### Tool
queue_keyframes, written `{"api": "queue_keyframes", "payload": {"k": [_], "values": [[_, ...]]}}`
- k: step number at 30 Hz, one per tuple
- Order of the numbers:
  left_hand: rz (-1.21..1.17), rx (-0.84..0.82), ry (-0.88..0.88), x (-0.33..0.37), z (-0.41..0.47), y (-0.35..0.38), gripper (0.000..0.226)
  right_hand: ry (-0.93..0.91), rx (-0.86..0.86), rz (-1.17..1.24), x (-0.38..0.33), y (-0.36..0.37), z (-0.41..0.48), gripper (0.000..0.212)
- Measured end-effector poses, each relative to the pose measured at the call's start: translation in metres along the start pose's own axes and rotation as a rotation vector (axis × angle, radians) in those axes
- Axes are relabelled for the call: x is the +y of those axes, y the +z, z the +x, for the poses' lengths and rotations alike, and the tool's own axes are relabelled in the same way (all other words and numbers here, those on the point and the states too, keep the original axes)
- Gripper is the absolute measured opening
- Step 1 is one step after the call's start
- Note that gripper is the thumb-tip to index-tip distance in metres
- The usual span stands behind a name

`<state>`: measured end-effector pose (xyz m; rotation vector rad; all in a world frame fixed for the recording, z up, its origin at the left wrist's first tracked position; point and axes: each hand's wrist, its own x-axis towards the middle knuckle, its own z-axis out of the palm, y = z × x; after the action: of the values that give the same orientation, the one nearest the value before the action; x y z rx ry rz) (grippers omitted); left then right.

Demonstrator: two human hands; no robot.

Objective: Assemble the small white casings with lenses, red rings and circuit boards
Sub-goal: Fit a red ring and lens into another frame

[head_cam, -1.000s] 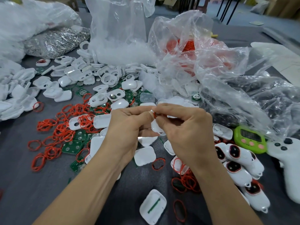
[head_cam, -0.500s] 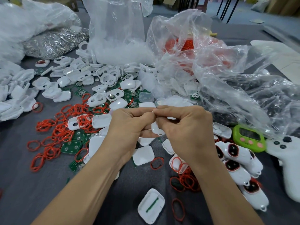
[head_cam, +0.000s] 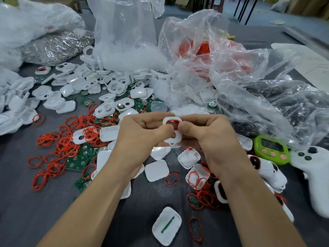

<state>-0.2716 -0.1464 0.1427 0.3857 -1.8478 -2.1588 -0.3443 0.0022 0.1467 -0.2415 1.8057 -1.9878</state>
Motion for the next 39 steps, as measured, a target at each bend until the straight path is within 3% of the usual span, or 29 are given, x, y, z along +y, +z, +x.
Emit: {"api": "queue_keyframes", "payload": {"k": [7, 10, 17, 21, 25, 27, 29, 32, 35, 39], "values": [[0.155, 0.074, 0.101, -0.003, -0.002, 0.004, 0.036, -0.052, 0.042, -0.161, 0.01, 0.003, 0.005, 0.013], [0.259, 0.136, 0.124, -0.005, -0.001, 0.007, 0.029, -0.054, 0.057, -0.21, 0.013, 0.003, 0.007, 0.017], [-0.128, 0.0, -0.133, 0.001, 0.004, -0.002, 0.03, 0.02, 0.03, -0.047, 0.004, 0.002, 0.002, 0.013], [-0.089, -0.009, -0.114, -0.003, 0.005, -0.002, 0.027, 0.01, 0.067, -0.054, 0.002, 0.001, 0.002, 0.014], [0.042, 0.14, 0.012, -0.009, 0.004, 0.005, 0.026, -0.167, 0.183, -0.309, 0.011, 0.009, -0.001, 0.014], [0.184, 0.159, 0.134, -0.009, 0.001, 0.007, 0.026, -0.181, 0.102, -0.229, 0.013, 0.017, -0.003, 0.015], [0.182, 0.096, 0.174, -0.006, 0.0, 0.004, 0.033, -0.146, 0.07, -0.11, 0.013, 0.018, -0.002, 0.017], [0.101, -0.015, 0.13, -0.002, 0.0, 0.001, 0.042, -0.09, 0.04, -0.021, 0.008, 0.013, 0.0, 0.02], [0.063, 0.006, 0.107, 0.0, 0.0, 0.003, 0.039, -0.026, 0.004, 0.052, 0.004, 0.012, -0.001, 0.022], [-0.229, -0.005, -0.086, 0.003, 0.002, -0.001, 0.029, 0.01, 0.042, 0.138, 0.0, 0.009, -0.001, 0.016]]}}
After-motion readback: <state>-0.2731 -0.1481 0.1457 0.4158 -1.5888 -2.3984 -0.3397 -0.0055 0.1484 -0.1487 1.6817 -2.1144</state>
